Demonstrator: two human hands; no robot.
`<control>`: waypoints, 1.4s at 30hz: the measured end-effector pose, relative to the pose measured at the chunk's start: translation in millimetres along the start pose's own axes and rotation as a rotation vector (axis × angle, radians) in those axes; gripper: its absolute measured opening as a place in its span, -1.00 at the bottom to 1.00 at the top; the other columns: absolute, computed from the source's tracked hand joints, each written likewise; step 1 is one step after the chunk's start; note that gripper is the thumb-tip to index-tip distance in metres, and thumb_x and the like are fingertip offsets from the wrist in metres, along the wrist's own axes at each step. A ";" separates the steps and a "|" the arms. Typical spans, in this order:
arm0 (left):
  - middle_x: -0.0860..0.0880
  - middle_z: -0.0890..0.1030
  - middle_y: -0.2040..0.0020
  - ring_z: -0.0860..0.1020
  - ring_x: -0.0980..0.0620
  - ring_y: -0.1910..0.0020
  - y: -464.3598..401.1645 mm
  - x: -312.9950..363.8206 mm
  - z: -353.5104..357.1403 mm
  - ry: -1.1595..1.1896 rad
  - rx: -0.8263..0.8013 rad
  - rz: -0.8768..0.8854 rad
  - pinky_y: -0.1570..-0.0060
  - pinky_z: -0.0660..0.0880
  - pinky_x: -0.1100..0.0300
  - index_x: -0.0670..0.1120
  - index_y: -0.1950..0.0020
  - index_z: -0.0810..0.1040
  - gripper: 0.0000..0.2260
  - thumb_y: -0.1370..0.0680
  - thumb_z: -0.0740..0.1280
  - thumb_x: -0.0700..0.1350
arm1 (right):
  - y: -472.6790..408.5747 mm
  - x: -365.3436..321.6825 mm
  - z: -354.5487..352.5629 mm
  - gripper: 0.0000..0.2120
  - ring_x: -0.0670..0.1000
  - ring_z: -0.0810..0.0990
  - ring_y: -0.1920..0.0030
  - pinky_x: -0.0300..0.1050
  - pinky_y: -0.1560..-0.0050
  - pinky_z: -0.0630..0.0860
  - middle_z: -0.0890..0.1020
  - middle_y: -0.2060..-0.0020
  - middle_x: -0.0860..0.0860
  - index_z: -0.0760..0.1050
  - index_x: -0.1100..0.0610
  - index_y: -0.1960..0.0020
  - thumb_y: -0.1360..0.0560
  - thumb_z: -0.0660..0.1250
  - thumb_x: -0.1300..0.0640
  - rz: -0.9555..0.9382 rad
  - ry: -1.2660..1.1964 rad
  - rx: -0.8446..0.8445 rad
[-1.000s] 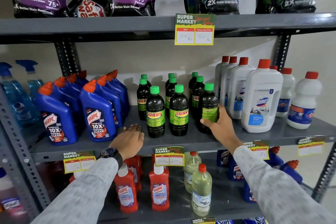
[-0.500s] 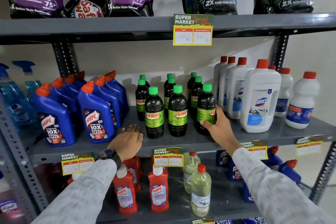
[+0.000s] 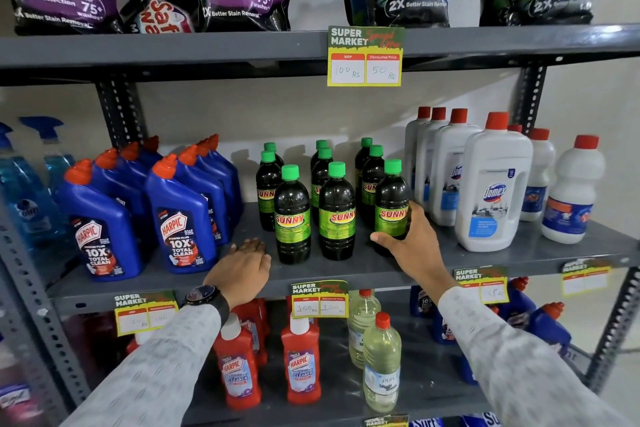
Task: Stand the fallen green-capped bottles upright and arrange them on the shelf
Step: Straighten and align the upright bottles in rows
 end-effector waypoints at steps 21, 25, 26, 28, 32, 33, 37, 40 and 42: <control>0.11 0.51 -0.30 0.52 0.10 -0.26 15.1 43.8 -22.8 1.021 0.199 -0.070 -0.31 0.46 0.05 0.08 -0.51 0.30 -0.12 -0.27 0.65 0.05 | 45.0 -56.9 61.3 -0.09 0.07 0.48 -0.37 0.05 -0.34 0.45 0.52 -0.37 0.01 0.21 0.08 -0.57 -0.38 0.59 -0.10 -0.055 0.104 -0.132; 0.06 0.60 -0.21 0.60 0.10 -0.16 6.0 41.5 -19.0 1.032 0.254 -0.072 -0.23 0.54 0.04 0.07 -0.41 0.39 -0.25 -0.29 0.65 -0.07 | 34.9 -58.7 71.4 -0.20 0.07 0.57 -0.25 0.00 -0.21 0.50 0.60 -0.22 -0.03 0.30 0.06 -0.45 -0.35 0.63 -0.02 0.001 0.059 -0.104; 0.04 0.62 -0.20 0.62 0.10 -0.13 4.7 40.0 -18.6 1.034 0.251 -0.066 -0.22 0.55 0.05 0.07 -0.40 0.40 -0.27 -0.31 0.64 -0.09 | 32.1 -58.2 71.7 -0.24 0.07 0.59 -0.22 -0.03 -0.16 0.51 0.61 -0.15 -0.06 0.32 0.07 -0.42 -0.35 0.63 0.00 0.014 0.054 -0.088; 0.04 0.64 -0.18 0.63 0.13 -0.10 3.6 36.9 -17.7 1.036 0.247 -0.045 -0.17 0.57 0.09 0.07 -0.39 0.41 -0.31 -0.33 0.63 -0.12 | 29.2 -55.9 71.5 -0.28 0.07 0.61 -0.17 -0.09 -0.06 0.47 0.57 -0.05 -0.11 0.35 0.09 -0.40 -0.37 0.63 0.04 0.016 0.067 -0.059; 0.02 0.64 -0.19 0.64 0.17 -0.07 4.0 30.6 -18.1 1.029 0.262 -0.025 -0.08 0.57 0.21 0.10 -0.38 0.42 -0.31 -0.34 0.62 -0.13 | 28.3 -53.9 71.4 -0.29 0.07 0.63 -0.12 -0.08 -0.03 0.49 0.65 -0.10 -0.04 0.36 0.09 -0.41 -0.38 0.62 0.03 0.009 0.096 -0.033; 0.00 0.63 -0.21 0.64 0.13 -0.10 4.1 27.5 -17.8 1.029 0.262 -0.026 -0.12 0.58 0.15 0.08 -0.40 0.41 -0.30 -0.34 0.62 -0.13 | 28.8 -54.4 72.2 -0.29 0.06 0.63 -0.11 -0.07 -0.04 0.51 0.66 -0.11 -0.03 0.37 0.09 -0.41 -0.38 0.62 0.02 0.005 0.097 -0.034; -0.03 0.62 -0.24 0.62 0.06 -0.17 7.5 11.2 -18.3 1.009 0.261 -0.023 -0.23 0.56 0.02 0.02 -0.44 0.40 -0.30 -0.35 0.61 -0.13 | 33.7 -59.5 76.0 -0.27 -0.02 0.58 -0.05 -0.10 -0.03 0.49 0.66 -0.10 -0.05 0.37 0.07 -0.43 -0.38 0.62 -0.01 -0.009 0.101 -0.059; 0.00 0.63 -0.23 0.62 0.10 -0.15 12.8 -0.2 -20.5 1.001 0.277 -0.033 -0.22 0.56 0.05 0.07 -0.41 0.41 -0.31 -0.36 0.61 -0.12 | 38.0 -63.0 76.7 -0.26 -0.01 0.57 -0.01 -0.09 0.00 0.48 0.60 -0.01 -0.11 0.35 0.06 -0.45 -0.38 0.61 -0.04 -0.008 0.117 -0.062; 0.01 0.63 -0.23 0.63 0.10 -0.15 15.5 -5.5 -22.3 0.996 0.287 -0.038 -0.21 0.56 0.07 0.08 -0.43 0.41 -0.30 -0.35 0.61 -0.11 | 39.6 -64.6 76.2 -0.26 -0.02 0.57 0.02 -0.10 0.02 0.47 0.58 0.02 -0.13 0.35 0.06 -0.45 -0.38 0.61 -0.03 -0.010 0.118 -0.059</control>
Point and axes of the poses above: each hand's wrist, its own y-axis away from the middle knuckle, its own z-axis out of the palm, x = y × z, the point moved 2 cm from there along -y, towards the middle knuckle
